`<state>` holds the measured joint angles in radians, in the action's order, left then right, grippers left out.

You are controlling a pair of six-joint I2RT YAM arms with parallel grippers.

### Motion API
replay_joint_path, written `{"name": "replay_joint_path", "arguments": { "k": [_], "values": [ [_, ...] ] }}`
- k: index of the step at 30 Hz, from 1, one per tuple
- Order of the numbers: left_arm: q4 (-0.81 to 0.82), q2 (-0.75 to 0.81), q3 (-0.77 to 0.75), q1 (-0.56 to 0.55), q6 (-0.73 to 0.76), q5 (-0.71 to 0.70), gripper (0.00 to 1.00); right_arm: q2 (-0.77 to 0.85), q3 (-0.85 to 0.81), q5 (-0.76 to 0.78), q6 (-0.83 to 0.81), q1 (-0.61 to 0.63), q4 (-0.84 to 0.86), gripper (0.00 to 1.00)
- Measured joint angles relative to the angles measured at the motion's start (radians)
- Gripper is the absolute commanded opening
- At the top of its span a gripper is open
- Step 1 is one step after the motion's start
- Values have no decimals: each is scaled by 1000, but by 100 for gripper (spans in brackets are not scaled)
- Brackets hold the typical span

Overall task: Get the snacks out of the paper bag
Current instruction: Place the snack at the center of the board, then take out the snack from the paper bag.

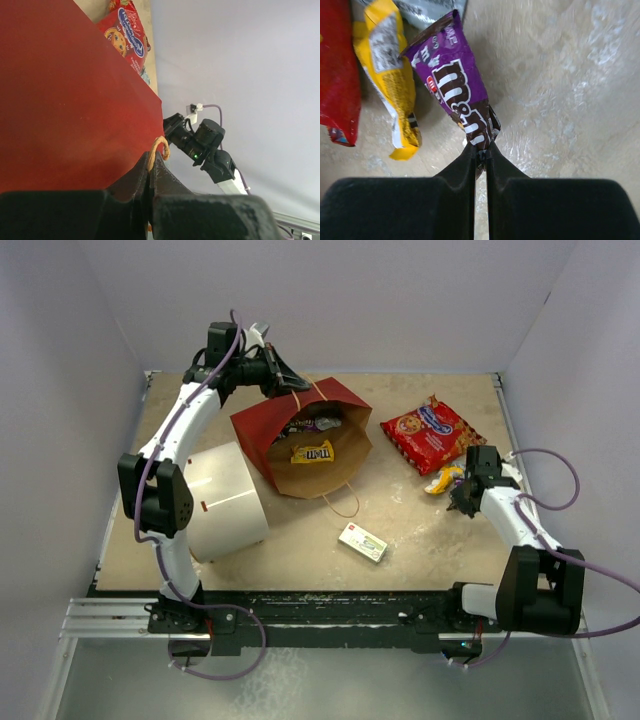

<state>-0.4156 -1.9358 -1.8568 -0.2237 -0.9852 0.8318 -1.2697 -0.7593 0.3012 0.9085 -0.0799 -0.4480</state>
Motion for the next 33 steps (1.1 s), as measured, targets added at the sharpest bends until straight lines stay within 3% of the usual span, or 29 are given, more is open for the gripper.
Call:
{"name": "replay_joint_path", "arguments": {
  "k": [4,5,7,9,12,21,28,33],
  "values": [
    [-3,0,0,0,0,3,0,0,72,-88,44,-1,48,3],
    [-4,0,0,0,0,3,0,0,83,-108,50,-1,60,10],
    [-6,0,0,0,0,3,0,-1,110,-159,54,-1,107,36],
    [-8,0,0,0,0,4,0,-5,120,-201,50,-1,146,55],
    [-13,0,0,0,0,6,0,-3,118,-264,-6,-1,220,67],
    [-12,0,4,0,1,6,0,104,87,-311,-201,-1,205,75],
    [-11,0,4,0,0,6,0,109,99,-556,-386,3,256,78],
    [-10,0,5,0,0,5,0,71,-7,-617,-528,89,233,81]
  ]
}}
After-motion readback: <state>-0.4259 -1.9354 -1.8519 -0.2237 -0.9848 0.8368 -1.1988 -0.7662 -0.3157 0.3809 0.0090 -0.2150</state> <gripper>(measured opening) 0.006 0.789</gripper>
